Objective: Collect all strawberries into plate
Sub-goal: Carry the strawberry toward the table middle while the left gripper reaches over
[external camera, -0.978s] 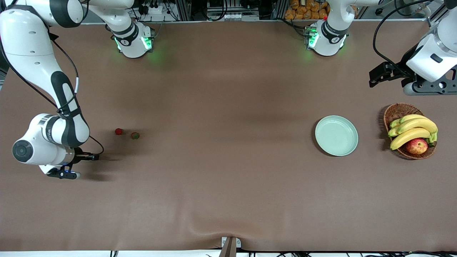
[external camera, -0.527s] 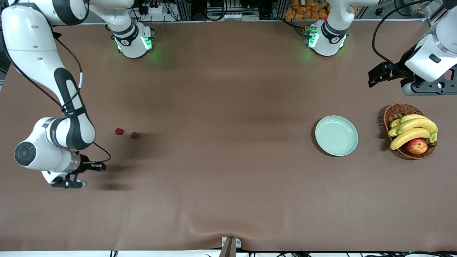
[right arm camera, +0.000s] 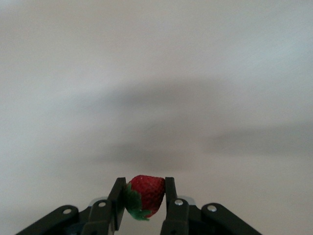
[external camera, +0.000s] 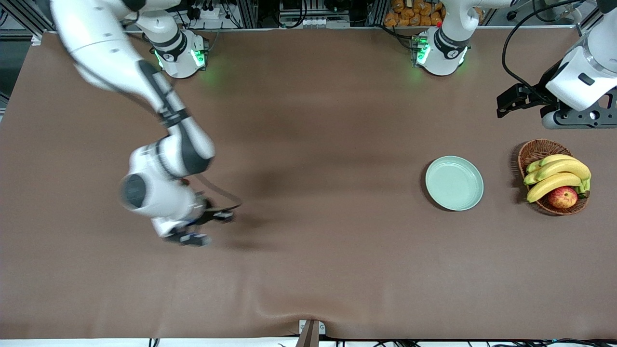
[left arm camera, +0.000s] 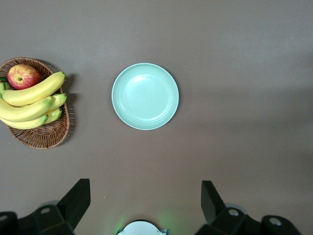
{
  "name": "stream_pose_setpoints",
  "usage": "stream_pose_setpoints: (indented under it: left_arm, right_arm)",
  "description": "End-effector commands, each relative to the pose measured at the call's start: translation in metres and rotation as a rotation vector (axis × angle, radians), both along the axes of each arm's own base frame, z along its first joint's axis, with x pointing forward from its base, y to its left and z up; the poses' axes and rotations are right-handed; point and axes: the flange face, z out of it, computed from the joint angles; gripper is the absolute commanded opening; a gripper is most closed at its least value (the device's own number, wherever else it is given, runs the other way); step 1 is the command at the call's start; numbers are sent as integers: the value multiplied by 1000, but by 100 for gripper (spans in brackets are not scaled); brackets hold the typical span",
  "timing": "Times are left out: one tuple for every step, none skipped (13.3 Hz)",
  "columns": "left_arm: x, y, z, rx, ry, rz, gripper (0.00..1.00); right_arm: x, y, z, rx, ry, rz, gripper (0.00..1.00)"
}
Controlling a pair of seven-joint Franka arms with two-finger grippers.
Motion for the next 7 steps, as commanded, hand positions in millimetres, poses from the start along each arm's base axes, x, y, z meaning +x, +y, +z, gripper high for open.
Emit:
stream_pose_setpoints:
  left_arm:
    - [0,-12,-7,-14,-7,-11,100]
    - [1,-13,-13,-15,-10,-12,100]
    - [2,-15,-20,-15,-13,-15,100]
    - [2,-23,-28,-14,-16,-28,100]
    - [2,-28,-39,-14,-14,-29,100]
    - [2,-30,-52,-10,-9,-17,100]
    - [2,-32,-64,-8,-9,-6,100]
  right_arm:
    - [-40,91,2,57,9,-8,9]
    - [-56,121,1,106,17,-29,10]
    - [-74,147,-8,152,50,-42,11]
    - [-90,171,-20,199,82,-65,11]
    - [-97,187,-28,235,65,-96,11]
    - [-107,203,-38,249,35,-102,11]
    - [-118,219,-49,256,7,-96,11]
